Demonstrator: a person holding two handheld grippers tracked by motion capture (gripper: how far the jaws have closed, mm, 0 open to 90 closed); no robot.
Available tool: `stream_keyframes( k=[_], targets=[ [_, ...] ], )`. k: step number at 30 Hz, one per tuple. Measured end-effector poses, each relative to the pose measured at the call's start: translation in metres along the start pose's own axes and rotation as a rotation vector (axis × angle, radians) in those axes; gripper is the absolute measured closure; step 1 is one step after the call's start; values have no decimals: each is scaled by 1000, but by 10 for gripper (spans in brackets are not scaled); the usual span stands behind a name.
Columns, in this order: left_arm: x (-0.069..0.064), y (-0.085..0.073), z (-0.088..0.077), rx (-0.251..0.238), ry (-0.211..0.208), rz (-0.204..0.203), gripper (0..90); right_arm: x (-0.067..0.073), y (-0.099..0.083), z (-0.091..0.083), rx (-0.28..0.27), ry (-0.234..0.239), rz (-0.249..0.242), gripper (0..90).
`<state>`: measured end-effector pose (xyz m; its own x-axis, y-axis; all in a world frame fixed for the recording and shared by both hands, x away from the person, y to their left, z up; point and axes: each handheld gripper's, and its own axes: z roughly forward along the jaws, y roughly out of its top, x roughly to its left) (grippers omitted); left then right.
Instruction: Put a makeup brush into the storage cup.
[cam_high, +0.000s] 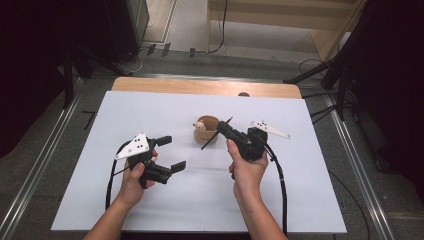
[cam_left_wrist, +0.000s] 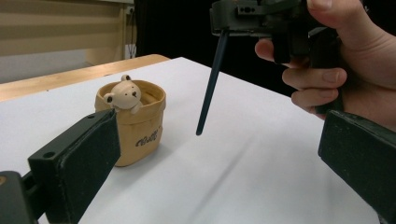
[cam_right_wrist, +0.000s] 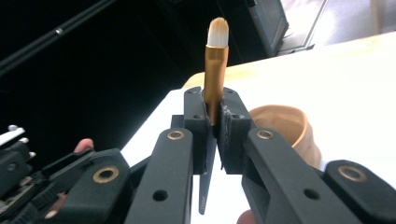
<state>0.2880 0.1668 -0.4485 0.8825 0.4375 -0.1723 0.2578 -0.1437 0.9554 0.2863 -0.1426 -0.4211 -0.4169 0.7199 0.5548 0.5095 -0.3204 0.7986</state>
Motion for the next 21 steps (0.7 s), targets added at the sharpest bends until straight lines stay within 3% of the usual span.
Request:
stream_keyframes(
  k=[21],
  targets=[
    [2,-2,0,4,8,-3,0,-3,29,7,3,-86,-130,841]
  ],
)
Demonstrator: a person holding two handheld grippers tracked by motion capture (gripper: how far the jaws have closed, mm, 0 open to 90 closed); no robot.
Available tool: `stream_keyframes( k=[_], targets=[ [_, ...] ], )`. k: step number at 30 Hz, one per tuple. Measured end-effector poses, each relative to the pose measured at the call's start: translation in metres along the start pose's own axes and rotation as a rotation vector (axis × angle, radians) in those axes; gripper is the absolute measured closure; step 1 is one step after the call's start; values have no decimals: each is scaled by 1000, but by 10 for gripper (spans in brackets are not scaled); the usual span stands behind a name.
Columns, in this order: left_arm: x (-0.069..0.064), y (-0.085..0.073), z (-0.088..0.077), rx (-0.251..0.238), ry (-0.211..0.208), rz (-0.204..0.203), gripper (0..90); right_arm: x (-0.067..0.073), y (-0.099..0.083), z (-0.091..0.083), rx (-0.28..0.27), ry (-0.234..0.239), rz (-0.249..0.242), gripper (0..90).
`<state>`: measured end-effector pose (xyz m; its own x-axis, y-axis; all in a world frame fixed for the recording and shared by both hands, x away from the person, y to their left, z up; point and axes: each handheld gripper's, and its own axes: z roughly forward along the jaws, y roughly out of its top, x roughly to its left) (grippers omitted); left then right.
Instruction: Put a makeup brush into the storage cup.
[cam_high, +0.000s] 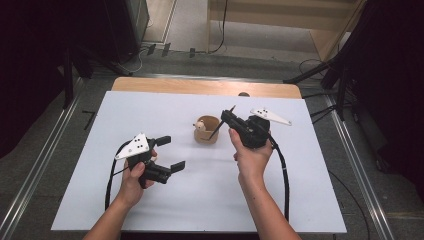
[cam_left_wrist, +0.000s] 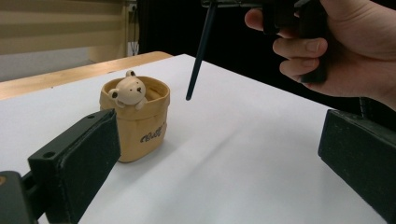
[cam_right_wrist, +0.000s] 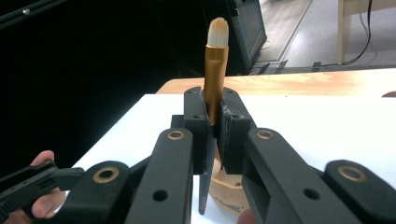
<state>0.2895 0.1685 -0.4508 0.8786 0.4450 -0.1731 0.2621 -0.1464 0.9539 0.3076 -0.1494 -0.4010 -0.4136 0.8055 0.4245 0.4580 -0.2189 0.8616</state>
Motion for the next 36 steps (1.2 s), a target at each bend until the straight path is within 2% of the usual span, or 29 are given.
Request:
stream_keyframes(
  k=[12,19,36],
  targets=[
    [0,-1,0,11,-1,11,0,2,16,5,-4,-28,-63,842],
    [2,-1,-2,0,14,4,0,3,23,7,-9,-44,-73,842],
    [5,-1,-5,-4,18,4,0,5,39,14,-23,-69,-117,842]
  ],
)
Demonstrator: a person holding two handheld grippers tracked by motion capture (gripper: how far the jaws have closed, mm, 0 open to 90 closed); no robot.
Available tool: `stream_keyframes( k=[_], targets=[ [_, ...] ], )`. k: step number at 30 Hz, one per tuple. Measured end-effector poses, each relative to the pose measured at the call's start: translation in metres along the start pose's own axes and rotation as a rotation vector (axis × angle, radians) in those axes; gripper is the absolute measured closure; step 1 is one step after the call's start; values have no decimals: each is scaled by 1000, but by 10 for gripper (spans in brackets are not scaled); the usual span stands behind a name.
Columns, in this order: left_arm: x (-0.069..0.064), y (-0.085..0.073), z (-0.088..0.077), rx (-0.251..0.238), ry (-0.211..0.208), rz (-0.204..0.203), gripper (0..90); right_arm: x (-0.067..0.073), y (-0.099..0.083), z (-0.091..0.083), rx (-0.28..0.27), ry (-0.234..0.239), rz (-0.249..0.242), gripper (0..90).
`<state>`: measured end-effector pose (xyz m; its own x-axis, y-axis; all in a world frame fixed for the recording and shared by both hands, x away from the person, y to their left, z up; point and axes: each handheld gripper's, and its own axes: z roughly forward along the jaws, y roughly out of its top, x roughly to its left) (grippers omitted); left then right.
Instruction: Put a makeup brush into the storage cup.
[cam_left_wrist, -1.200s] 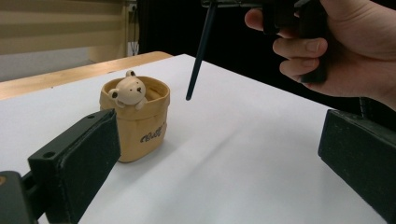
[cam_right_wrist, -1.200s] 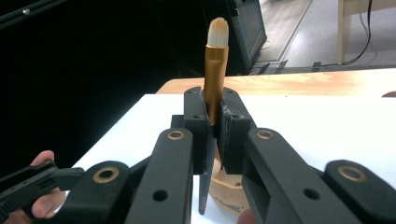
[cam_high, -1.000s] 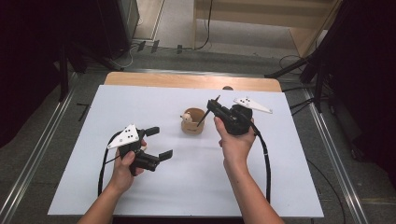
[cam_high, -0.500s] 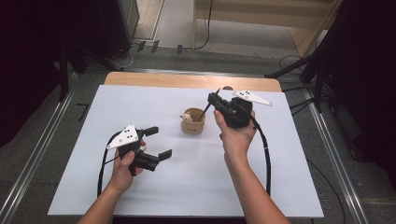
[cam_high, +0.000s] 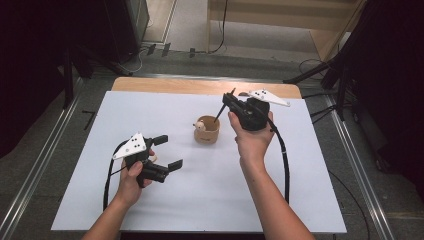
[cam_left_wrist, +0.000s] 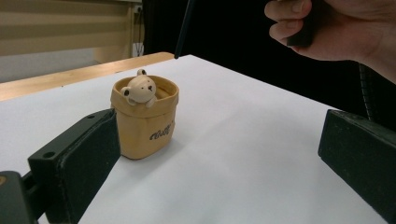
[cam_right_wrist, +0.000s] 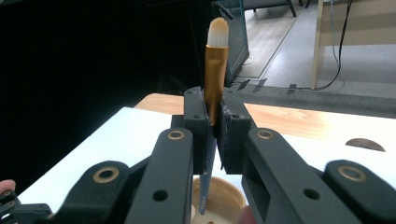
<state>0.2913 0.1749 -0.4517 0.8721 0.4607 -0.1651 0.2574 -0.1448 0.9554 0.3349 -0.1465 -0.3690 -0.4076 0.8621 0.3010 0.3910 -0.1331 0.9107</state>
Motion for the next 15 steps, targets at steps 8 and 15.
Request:
stream_keyframes(
  k=[8,15],
  targets=[
    [1,0,-2,-3,4,-6,0,1,3,5,6,-10,-14,842],
    [1,0,-1,-2,6,-2,0,1,2,10,18,-22,-38,842]
  ],
)
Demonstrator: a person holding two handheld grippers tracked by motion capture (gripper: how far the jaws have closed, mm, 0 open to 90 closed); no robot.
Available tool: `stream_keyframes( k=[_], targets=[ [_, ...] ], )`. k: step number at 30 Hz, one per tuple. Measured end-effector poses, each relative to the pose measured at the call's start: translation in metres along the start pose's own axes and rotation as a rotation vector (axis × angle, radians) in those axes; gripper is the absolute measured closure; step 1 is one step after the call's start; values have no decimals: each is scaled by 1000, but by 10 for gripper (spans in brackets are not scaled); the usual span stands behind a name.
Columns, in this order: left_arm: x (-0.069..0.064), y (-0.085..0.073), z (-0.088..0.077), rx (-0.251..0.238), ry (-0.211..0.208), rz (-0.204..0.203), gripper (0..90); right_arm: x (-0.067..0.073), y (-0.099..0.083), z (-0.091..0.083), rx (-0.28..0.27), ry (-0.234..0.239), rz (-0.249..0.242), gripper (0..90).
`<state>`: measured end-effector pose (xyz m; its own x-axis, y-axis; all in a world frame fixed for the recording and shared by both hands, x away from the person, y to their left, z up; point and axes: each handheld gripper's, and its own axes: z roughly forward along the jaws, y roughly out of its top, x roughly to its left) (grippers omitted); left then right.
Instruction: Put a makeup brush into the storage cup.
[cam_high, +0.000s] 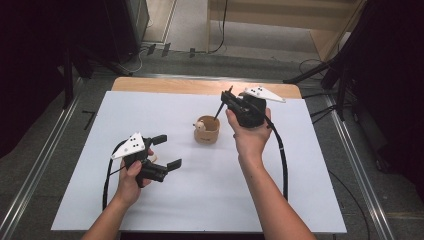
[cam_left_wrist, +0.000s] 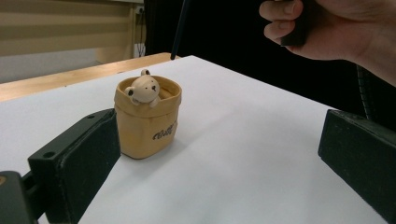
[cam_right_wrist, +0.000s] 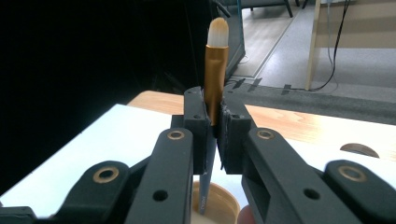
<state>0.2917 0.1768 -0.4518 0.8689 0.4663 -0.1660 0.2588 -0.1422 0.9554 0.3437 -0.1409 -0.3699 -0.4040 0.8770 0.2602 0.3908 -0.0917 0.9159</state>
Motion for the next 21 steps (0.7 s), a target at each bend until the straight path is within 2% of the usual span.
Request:
stream_keyframes(
  k=[10,21],
  targets=[
    [1,0,0,3,0,-1,0,2,-7,10,37,-10,-45,842],
    [1,-1,0,5,-2,4,0,4,-15,20,68,-12,-65,842]
  ],
)
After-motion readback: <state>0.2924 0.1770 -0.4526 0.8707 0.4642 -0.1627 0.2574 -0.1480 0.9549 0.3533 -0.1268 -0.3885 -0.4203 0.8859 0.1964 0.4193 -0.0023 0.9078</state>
